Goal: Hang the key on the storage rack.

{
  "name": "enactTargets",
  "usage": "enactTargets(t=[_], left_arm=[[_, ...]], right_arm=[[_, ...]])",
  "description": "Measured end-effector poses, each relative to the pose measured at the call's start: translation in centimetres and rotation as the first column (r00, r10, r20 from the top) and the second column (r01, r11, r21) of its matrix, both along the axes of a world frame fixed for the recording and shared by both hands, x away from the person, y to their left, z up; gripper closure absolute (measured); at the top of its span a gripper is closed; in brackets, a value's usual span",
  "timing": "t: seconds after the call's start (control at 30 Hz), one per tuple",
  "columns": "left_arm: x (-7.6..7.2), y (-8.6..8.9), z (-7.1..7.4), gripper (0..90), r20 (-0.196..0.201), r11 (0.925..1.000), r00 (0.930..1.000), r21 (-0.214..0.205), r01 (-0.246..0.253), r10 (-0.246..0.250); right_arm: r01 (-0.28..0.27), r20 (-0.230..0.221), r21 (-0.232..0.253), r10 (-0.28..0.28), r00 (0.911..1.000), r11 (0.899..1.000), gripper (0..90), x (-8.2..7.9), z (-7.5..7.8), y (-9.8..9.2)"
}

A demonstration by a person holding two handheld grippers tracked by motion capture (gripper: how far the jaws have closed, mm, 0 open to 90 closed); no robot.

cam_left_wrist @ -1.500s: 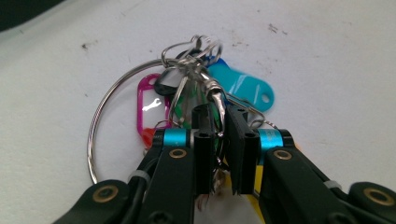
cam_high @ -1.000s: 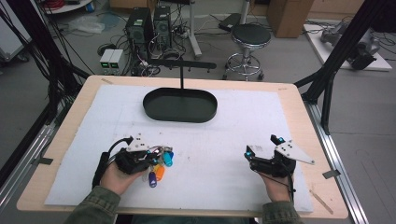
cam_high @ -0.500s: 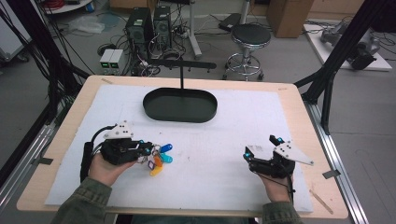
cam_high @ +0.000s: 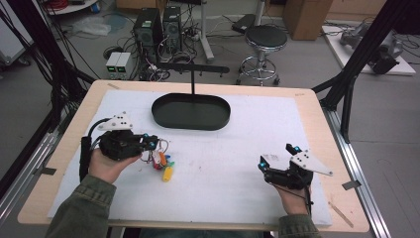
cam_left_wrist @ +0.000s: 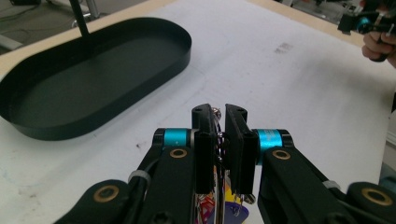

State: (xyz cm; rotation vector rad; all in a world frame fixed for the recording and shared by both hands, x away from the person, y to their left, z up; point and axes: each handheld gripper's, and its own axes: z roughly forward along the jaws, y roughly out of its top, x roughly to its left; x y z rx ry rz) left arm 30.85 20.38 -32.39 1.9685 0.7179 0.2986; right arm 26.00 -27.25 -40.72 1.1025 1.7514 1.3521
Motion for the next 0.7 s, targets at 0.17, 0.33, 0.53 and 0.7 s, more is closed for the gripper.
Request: enactTargets(t=[0.17,0.33,0.53,0.7], left_arm=[[0.8,0.1,1.0,82.0,0.005,0.9998,1.0,0.017,-0.006,0.006],[1.4,0.1,1.8,82.1,0.021,0.9999,0.9998,0.015,-0.006,0.006],[2.2,0.0,2.8,82.1,0.031,0.9992,0.9995,0.041,-0.005,0.003],[2.8,-0.2,3.4,82.0,0.037,0.9994,0.9993,0.033,-0.01,0.009]], right_arm=[[0.005,-0.005,-0.002,-0.005,1.0,1.0,0.5,-0.1,0.0,0.0],[0.012,-0.004,0.001,-0.012,0.9999,1.0,0.5,-0.1,0.0,0.0],[0.015,0.003,-0.004,-0.015,0.9999,1.0,0.5,0.0,0.0,-0.1],[0.017,-0.007,0.004,-0.017,0.9998,1.0,0.5,-0.1,0.0,0.0]])
